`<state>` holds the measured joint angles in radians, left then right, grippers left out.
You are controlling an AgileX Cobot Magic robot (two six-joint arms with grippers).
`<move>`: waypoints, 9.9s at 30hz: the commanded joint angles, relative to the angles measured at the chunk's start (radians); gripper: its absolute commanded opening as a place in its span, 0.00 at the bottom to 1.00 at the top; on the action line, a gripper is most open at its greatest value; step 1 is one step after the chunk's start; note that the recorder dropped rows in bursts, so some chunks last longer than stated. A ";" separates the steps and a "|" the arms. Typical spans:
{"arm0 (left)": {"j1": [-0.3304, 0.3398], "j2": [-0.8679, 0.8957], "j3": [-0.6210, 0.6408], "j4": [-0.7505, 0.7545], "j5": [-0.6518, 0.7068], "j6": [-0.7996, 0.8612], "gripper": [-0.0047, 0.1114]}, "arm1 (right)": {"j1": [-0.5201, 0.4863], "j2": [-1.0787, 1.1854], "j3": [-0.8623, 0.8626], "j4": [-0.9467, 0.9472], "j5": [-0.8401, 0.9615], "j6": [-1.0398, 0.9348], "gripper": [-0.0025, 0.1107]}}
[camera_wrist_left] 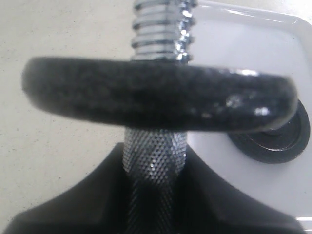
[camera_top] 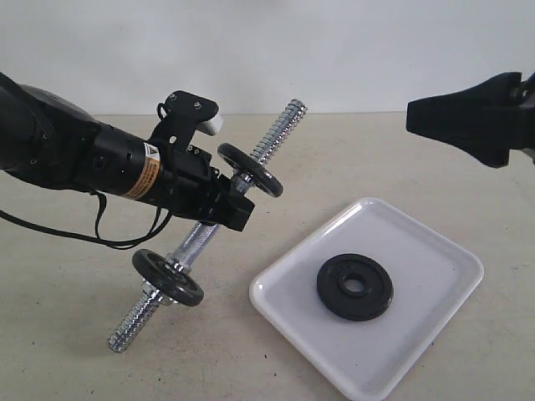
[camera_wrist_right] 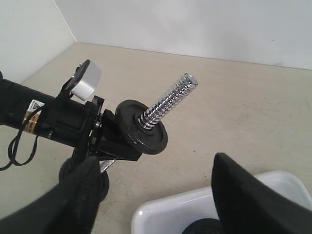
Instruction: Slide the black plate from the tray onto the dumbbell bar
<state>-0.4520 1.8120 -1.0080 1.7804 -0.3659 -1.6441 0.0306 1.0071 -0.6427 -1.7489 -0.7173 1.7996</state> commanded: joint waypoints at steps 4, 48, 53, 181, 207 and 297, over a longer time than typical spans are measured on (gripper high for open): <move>0.002 -0.060 -0.031 -0.036 -0.034 -0.008 0.08 | 0.001 0.055 0.002 0.004 0.083 -0.042 0.53; 0.002 -0.060 -0.031 -0.036 -0.034 -0.008 0.08 | 0.342 0.292 -0.266 0.004 0.349 -0.028 0.53; 0.002 -0.060 -0.031 -0.036 -0.034 -0.008 0.08 | 0.398 0.358 -0.242 0.004 0.451 -0.036 0.53; 0.002 -0.060 -0.031 -0.036 -0.035 -0.042 0.08 | 0.398 0.539 -0.032 0.004 0.457 0.232 0.83; 0.002 -0.060 -0.031 -0.036 -0.052 -0.049 0.08 | 0.398 0.539 0.060 0.004 0.578 0.235 0.83; 0.002 -0.060 -0.031 -0.036 -0.055 -0.049 0.08 | 0.559 0.715 -0.005 0.171 0.884 -0.135 0.83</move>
<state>-0.4520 1.8120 -1.0080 1.7819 -0.3807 -1.6735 0.5883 1.7220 -0.6668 -1.5894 0.1326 1.6772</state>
